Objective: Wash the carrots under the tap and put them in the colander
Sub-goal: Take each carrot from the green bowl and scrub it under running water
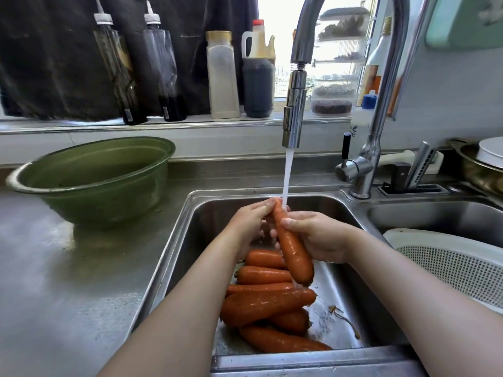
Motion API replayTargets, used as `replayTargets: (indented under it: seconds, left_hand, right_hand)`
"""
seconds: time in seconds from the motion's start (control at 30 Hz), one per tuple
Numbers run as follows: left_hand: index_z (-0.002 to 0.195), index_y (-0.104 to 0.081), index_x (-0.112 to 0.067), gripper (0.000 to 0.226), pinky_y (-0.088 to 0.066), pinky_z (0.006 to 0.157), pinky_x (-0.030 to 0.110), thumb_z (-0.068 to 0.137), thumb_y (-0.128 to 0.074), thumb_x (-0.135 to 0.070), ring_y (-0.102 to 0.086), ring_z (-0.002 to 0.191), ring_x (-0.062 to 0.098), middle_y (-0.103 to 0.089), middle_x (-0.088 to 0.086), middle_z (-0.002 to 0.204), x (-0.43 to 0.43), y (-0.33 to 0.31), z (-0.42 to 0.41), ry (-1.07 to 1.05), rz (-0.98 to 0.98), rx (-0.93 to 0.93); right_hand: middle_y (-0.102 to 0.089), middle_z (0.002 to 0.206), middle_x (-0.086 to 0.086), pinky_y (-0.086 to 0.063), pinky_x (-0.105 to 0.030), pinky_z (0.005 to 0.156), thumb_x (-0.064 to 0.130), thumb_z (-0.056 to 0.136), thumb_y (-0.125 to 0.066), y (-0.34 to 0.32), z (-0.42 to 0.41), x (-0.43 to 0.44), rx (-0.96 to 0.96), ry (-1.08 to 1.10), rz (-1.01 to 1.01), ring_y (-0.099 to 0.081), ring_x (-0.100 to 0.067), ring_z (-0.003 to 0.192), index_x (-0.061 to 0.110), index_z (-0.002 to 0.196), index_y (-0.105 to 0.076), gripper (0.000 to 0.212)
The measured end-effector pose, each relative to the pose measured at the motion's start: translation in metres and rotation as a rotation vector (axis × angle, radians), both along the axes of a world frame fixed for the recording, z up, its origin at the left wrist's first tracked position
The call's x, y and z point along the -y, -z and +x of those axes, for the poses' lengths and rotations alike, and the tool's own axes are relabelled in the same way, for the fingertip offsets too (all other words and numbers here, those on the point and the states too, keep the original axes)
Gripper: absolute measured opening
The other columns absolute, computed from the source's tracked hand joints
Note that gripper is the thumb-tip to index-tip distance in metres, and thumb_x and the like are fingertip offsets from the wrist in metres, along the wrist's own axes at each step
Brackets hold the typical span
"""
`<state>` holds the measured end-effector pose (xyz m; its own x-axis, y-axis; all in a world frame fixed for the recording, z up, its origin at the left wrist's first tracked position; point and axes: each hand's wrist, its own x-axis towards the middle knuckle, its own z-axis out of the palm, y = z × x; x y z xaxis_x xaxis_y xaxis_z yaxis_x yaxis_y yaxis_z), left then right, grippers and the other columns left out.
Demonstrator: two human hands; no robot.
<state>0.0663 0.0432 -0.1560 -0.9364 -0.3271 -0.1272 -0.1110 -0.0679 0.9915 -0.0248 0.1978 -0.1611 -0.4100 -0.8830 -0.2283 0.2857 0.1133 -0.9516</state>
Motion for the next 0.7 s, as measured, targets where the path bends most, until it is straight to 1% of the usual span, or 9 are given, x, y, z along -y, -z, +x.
replayTargets:
  seconds: [0.07,0.13,0.2,0.3,0.37,0.47,0.57,0.63,0.7]
  left_hand:
    - [0.125,-0.074,-0.023,0.036,-0.041,0.115,0.052,0.105,-0.052,-0.044,-0.068,0.116,0.024,-0.078,-0.003,0.114,0.002,0.001,-0.001,0.015,-0.006,0.019]
    - [0.126,-0.073,-0.024,0.036,-0.044,0.113,0.055,0.105,-0.053,-0.044,-0.071,0.105,0.023,-0.079,-0.001,0.106,0.004,0.003,-0.002,0.027,0.014,0.04]
    - [0.128,-0.071,-0.023,0.039,-0.048,0.109,0.052,0.107,-0.047,-0.046,-0.073,0.095,0.02,-0.078,0.0,0.097,0.008,0.003,-0.002,0.058,0.008,0.099]
    - [0.136,-0.063,-0.023,0.048,-0.048,0.109,0.051,0.108,-0.038,-0.052,-0.071,0.111,0.025,-0.077,0.003,0.116,0.021,0.005,0.003,0.173,-0.047,0.263]
    - [0.139,-0.061,-0.022,0.056,-0.048,0.109,0.052,0.105,-0.039,-0.06,-0.07,0.115,0.026,-0.074,0.004,0.125,0.029,0.005,0.007,0.295,-0.081,0.368]
    - [0.141,-0.056,-0.022,0.066,-0.049,0.108,0.052,0.095,-0.052,-0.068,-0.069,0.118,0.026,-0.071,0.007,0.13,0.034,0.004,0.012,0.514,-0.099,0.468]
    - [0.146,-0.048,-0.017,0.063,-0.048,0.11,0.055,0.094,-0.069,-0.046,-0.067,0.122,0.031,-0.069,0.013,0.134,0.036,0.003,0.015,0.601,-0.074,0.465]
    - [0.146,-0.047,-0.012,0.061,-0.051,0.108,0.053,0.095,-0.072,-0.033,-0.066,0.123,0.033,-0.068,0.016,0.134,0.038,0.002,0.017,0.59,-0.055,0.436]
    - [0.143,-0.05,-0.008,0.058,-0.053,0.105,0.049,0.094,-0.072,-0.03,-0.067,0.121,0.033,-0.068,0.017,0.134,0.041,0.001,0.018,0.571,-0.058,0.421]
  right_hand:
    - [-0.068,0.103,-0.012,-0.056,-0.046,0.085,0.02,0.101,-0.059,0.0,0.0,0.0,-0.013,0.011,0.002,-0.069,-0.025,0.091,0.005,0.131,-0.061,0.034]
    - [-0.065,0.093,-0.01,-0.057,-0.042,0.076,0.031,0.105,-0.056,-0.001,0.004,0.005,-0.038,0.076,0.049,-0.067,-0.022,0.078,0.009,0.12,-0.064,0.028]
    - [-0.062,0.076,-0.006,-0.056,-0.036,0.063,0.053,0.104,-0.05,-0.007,0.009,0.011,-0.066,0.194,0.092,-0.061,-0.02,0.063,0.011,0.104,-0.067,0.045]
    - [-0.057,0.064,-0.006,-0.051,-0.031,0.056,0.069,0.1,-0.038,-0.009,0.007,0.016,-0.036,0.305,0.104,-0.055,-0.021,0.052,0.012,0.089,-0.065,0.064]
    - [-0.061,0.067,-0.007,-0.053,-0.034,0.059,0.063,0.103,-0.039,-0.006,0.008,0.016,0.021,0.33,0.073,-0.058,-0.023,0.055,0.009,0.095,-0.065,0.06]
    - [-0.069,0.087,-0.013,-0.058,-0.042,0.076,0.032,0.11,-0.046,-0.007,0.012,0.018,0.096,0.362,-0.025,-0.069,-0.026,0.076,0.006,0.124,-0.062,0.034]
    - [-0.067,0.099,-0.014,-0.06,-0.042,0.079,0.006,0.105,-0.052,-0.013,0.02,0.018,0.158,0.32,-0.129,-0.071,-0.028,0.089,0.011,0.132,-0.055,0.027]
    - [-0.067,0.103,-0.016,-0.06,-0.044,0.083,0.004,0.103,-0.057,-0.013,0.023,0.02,0.126,0.32,-0.124,-0.071,-0.031,0.095,0.01,0.132,-0.055,0.03]
    - [-0.066,0.099,-0.015,-0.06,-0.047,0.085,0.013,0.105,-0.057,-0.012,0.024,0.027,0.095,0.387,-0.083,-0.071,-0.032,0.093,0.005,0.124,-0.057,0.02]
